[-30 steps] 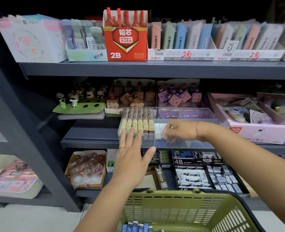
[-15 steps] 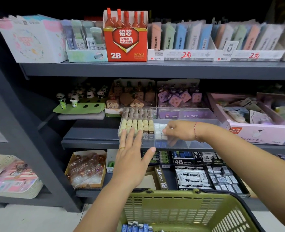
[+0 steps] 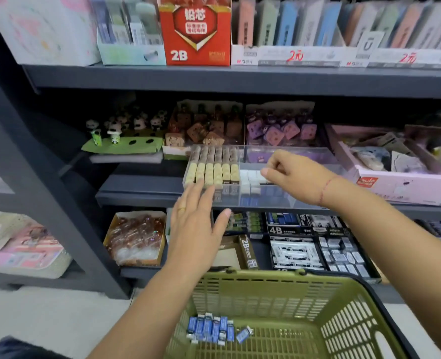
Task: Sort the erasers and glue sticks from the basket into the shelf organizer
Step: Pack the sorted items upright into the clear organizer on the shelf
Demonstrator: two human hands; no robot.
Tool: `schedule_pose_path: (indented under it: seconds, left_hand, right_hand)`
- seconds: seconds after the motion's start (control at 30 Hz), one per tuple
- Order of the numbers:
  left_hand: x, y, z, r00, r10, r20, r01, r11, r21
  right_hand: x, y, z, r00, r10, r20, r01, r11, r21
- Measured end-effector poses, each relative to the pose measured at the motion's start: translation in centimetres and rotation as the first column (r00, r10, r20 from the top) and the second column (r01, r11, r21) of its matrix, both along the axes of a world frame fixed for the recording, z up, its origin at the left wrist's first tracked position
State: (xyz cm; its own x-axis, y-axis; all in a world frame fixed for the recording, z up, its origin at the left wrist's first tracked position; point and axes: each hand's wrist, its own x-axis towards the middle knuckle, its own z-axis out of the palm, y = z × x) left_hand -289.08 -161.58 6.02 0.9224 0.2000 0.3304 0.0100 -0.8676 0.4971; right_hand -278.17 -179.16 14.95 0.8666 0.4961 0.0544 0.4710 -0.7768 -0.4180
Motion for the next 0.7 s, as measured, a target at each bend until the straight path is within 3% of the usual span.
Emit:
schedule_pose_path:
  seconds: [0.07,0.1,0.17,0.23,0.3,0.37,0.43,0.5,0.63,0.7]
  left_hand:
    - [-1.2,0.5,-1.4,0.997,0.024,0.074,-0.024,1.000,0.001]
    - [-1.8,0.8,-2.3,0.996,0.038,0.075,-0.038,0.999,-0.013]
    - [-3.0,1.8,-4.6,0.996,0.085,-0.019,-0.086,0.995,-0.051]
    - [-4.4,3.1,-7.8,0.961,0.162,-0.223,-0.168,0.986,-0.007]
    - [-6.0,4.4,-11.3,0.875,0.226,-0.428,-0.230,0.972,0.044]
    - [-7.3,5.1,-13.7,0.809,0.240,-0.536,-0.298,0.954,-0.022]
    - [-7.5,5.1,-14.6,0.793,0.256,-0.553,-0.359,0.929,-0.085]
    - [-7.2,5.1,-14.6,0.804,0.253,-0.538,-0.372,0.920,-0.123]
    - [-7.1,4.9,-14.4,0.819,0.242,-0.519,-0.379,0.909,-0.173]
    - [-7.2,4.9,-14.5,0.822,0.248,-0.513,-0.380,0.910,-0.169]
  right_hand:
    - [-2.9,-0.8,-1.2,0.994,-0.033,0.103,-0.004,0.940,0.341]
    - [-4.5,-1.0,-2.6,0.997,-0.033,0.070,-0.004,0.878,0.478]
    - [-7.3,-0.8,-7.1,0.982,0.052,-0.184,0.060,0.830,0.555]
    - [-9.0,-0.5,-13.3,0.821,0.109,-0.560,0.155,0.902,0.403]
    - [-10.3,-0.6,-19.7,0.569,0.027,-0.822,0.242,0.950,0.199]
    - [-11.1,-1.1,-24.5,0.388,-0.078,-0.918,0.420,0.902,0.101]
    - [-11.4,-1.5,-28.1,0.263,-0.151,-0.953,0.628,0.776,0.050]
    - [-11.6,-1.1,-30.6,0.195,-0.198,-0.961,0.714,0.700,0.001]
    - [-11.8,0.2,-36.3,0.194,-0.352,-0.916,0.764,0.639,-0.084]
    - [-11.0,0.4,-42.8,0.193,-0.379,-0.905,0.809,0.583,-0.071]
